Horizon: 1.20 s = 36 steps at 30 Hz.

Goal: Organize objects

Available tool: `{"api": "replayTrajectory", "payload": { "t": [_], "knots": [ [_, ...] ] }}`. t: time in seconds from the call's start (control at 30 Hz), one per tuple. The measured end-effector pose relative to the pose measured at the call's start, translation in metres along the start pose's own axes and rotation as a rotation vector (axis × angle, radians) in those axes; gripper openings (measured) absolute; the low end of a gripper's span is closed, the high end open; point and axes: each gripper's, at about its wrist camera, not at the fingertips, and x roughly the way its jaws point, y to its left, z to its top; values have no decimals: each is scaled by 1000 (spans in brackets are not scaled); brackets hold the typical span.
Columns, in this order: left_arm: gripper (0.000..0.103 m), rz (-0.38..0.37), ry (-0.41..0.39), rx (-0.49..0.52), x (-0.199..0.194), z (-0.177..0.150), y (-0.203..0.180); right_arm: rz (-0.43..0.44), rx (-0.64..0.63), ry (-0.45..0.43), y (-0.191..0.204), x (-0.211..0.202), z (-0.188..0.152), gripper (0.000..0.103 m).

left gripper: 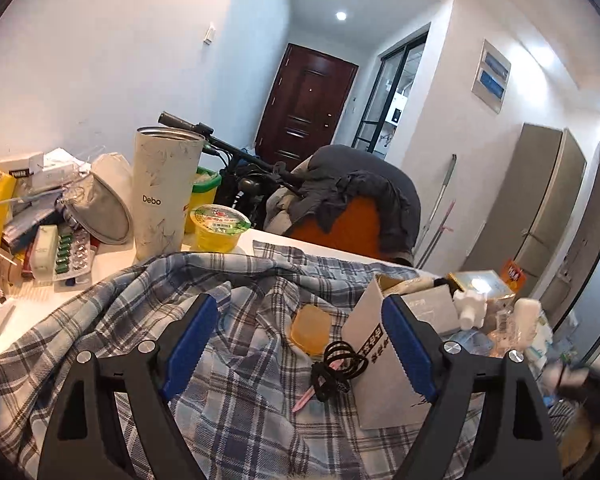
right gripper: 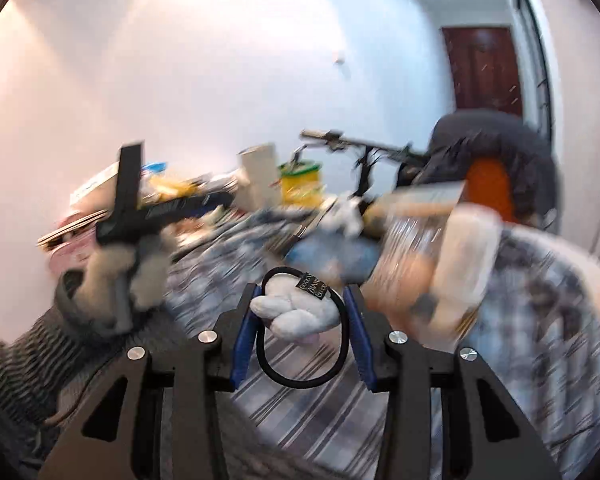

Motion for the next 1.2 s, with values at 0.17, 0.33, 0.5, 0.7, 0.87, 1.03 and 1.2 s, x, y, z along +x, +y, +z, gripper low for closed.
{"api": "replayTrajectory", "payload": {
  "t": [0.17, 0.33, 0.5, 0.7, 0.87, 1.03, 1.2],
  "knots": [
    [86, 7, 30, 67, 8, -6, -17, -133, -19, -25, -3, 8, 49, 43],
    [86, 6, 39, 67, 11, -6, -17, -237, -27, 2, -13, 33, 83, 42],
    [86, 5, 59, 43, 14, -7, -13, -304, -36, 71, -23, 64, 92, 43],
    [86, 1, 69, 52, 16, -8, -15, -324, -33, 128, -32, 90, 86, 43],
    [86, -1, 75, 61, 17, -9, -18, -318, -10, 111, -36, 88, 82, 63],
    [86, 0, 83, 63, 18, -9, -19, -303, 21, 70, -37, 77, 82, 74],
    [86, -1, 85, 59, 19, -10, -19, -259, 56, -8, -37, 54, 73, 85]
  ]
}}
